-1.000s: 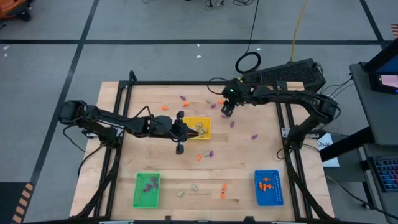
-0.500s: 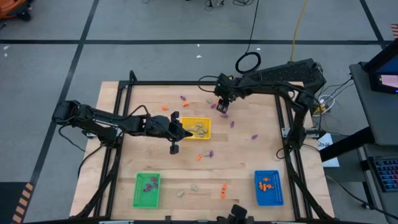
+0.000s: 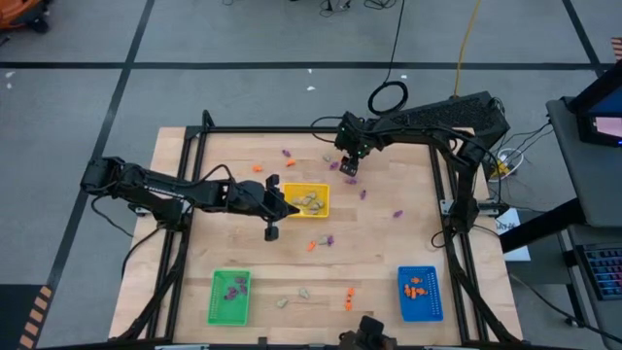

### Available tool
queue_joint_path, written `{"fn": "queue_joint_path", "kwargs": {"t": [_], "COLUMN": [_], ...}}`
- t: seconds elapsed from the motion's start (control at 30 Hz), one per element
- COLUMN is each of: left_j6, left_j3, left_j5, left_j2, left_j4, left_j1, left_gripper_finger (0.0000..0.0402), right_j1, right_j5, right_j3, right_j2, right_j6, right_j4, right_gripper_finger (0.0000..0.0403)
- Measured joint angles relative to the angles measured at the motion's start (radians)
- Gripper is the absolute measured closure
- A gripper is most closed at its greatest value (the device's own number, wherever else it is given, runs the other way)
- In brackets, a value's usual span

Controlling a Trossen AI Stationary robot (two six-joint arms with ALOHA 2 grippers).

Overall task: Sort Halloween decoration
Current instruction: Put the orange skeleton toy in the blue basket

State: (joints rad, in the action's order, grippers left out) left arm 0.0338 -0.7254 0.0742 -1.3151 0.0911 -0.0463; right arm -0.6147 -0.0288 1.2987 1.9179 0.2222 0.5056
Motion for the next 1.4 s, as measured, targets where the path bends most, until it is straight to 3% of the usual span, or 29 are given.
{"fn": "queue_joint_path", "kwargs": {"t": [0.77,1.13,1.4], "left_j6": [-0.001,-0.001,-0.001], "left_j3": [0.0,0.0,0.0], "left_j5": [0.0,0.0,0.0], "left_j2": [0.0,0.0,0.0], "left_j4": [0.003,0.003,0.004], "left_j1": [0.0,0.0,0.0], "left_gripper_finger": [0.0402,0.0402,0.0402], "right_j1": [0.021,0.023,0.023], "right_j5": [0.032,0.071,0.067], "right_j3": [0.004,0.002,0.0], "right_j2": [0.071,0.07,0.072], "right_j6": [-0.007,0.068,0.091], "right_j4": [-0.006,-0.023,-0.027], "right_gripper_finger": [0.0177,0.0179,0.0253]}}
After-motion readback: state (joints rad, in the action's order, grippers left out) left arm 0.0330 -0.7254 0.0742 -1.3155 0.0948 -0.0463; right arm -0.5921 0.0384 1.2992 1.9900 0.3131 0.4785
